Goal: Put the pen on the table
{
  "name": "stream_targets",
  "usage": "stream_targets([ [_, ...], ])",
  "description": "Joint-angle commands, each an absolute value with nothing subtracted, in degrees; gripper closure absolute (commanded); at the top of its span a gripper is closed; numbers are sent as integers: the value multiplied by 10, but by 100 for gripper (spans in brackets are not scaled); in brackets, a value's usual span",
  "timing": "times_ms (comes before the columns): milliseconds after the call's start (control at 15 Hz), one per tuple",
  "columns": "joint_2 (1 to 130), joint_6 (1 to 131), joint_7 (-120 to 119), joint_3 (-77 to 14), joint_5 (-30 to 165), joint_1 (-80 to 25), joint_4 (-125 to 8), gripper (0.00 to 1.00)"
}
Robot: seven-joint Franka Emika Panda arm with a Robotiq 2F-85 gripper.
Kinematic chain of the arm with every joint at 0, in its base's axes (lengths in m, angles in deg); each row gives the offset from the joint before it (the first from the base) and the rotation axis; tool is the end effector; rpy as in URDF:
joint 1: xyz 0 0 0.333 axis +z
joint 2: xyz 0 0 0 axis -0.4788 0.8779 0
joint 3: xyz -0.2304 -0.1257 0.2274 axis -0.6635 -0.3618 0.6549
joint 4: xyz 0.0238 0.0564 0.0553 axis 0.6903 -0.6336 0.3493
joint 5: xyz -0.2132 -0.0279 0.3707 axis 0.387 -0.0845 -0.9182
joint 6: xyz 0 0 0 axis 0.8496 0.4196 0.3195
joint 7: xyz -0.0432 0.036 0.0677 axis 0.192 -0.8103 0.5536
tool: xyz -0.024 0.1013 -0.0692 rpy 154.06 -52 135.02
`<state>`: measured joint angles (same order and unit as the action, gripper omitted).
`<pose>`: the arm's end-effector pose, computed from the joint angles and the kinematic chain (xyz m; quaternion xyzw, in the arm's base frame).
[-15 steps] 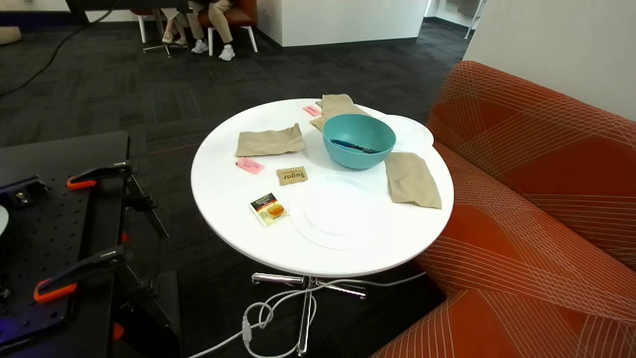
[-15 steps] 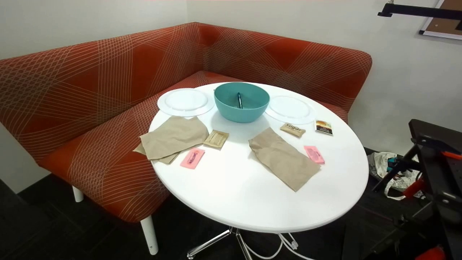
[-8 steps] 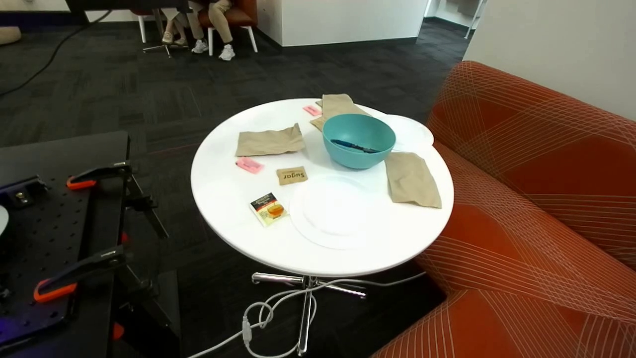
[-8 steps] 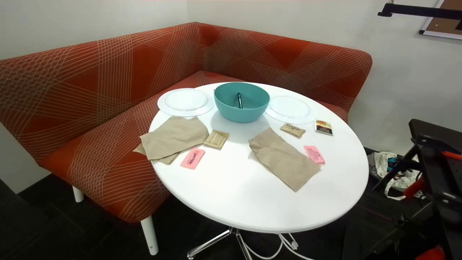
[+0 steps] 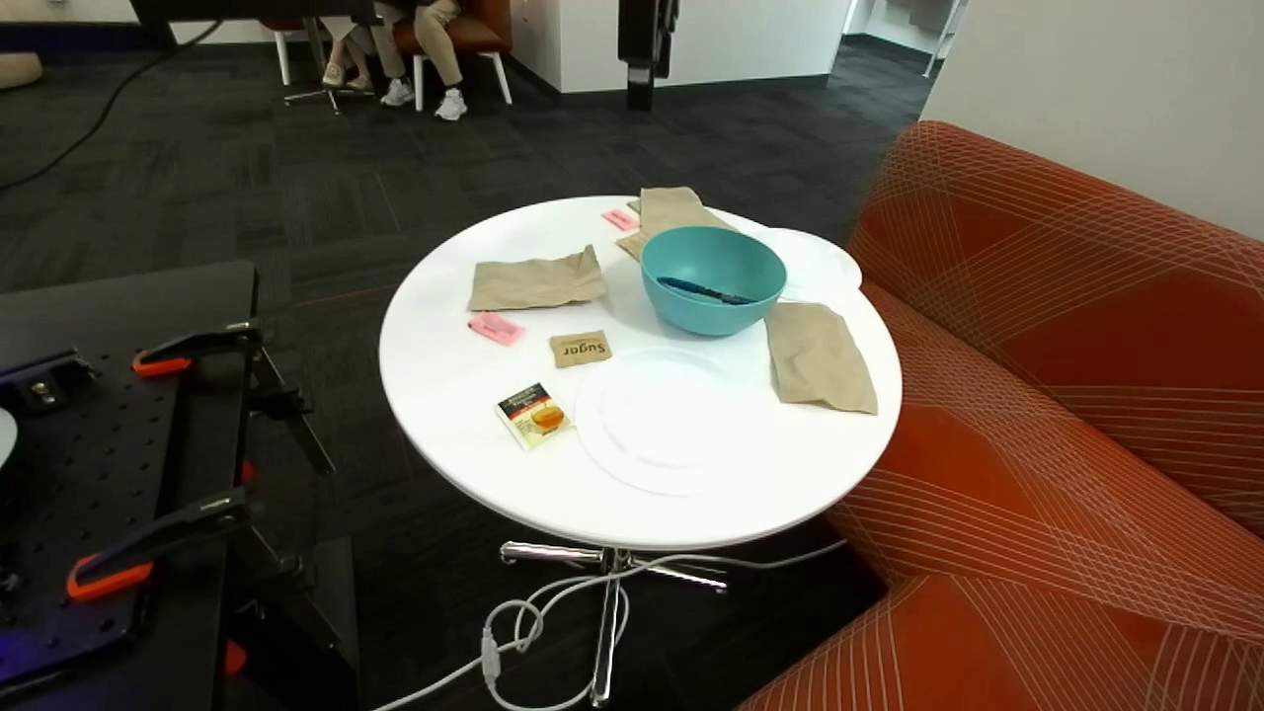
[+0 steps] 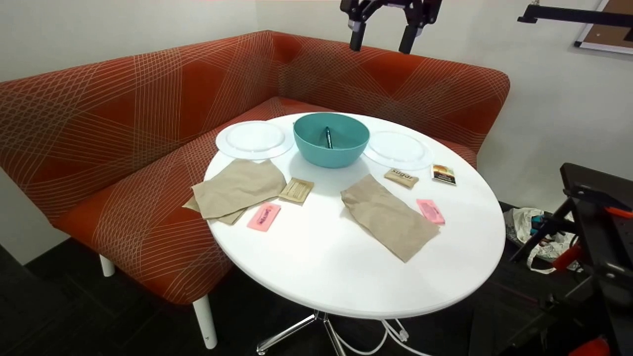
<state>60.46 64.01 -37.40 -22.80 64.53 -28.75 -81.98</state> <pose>0.6299 0.0491 0.3503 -0.9486 0.3133 -0.0382 0.0239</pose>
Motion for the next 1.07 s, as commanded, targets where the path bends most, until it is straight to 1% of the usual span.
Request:
stream_targets([
  [0, 666, 662, -388, -257, 635, -266, -777, 0],
  [67, 680, 666, -387, -263, 632, -263, -772, 0],
  [133, 653, 660, -369, -265, 638, -260, -798, 0],
  [667, 662, 661, -368, -273, 638, -253, -794, 0],
  [1000, 692, 696, -401, -288, 661, -232, -776, 0],
])
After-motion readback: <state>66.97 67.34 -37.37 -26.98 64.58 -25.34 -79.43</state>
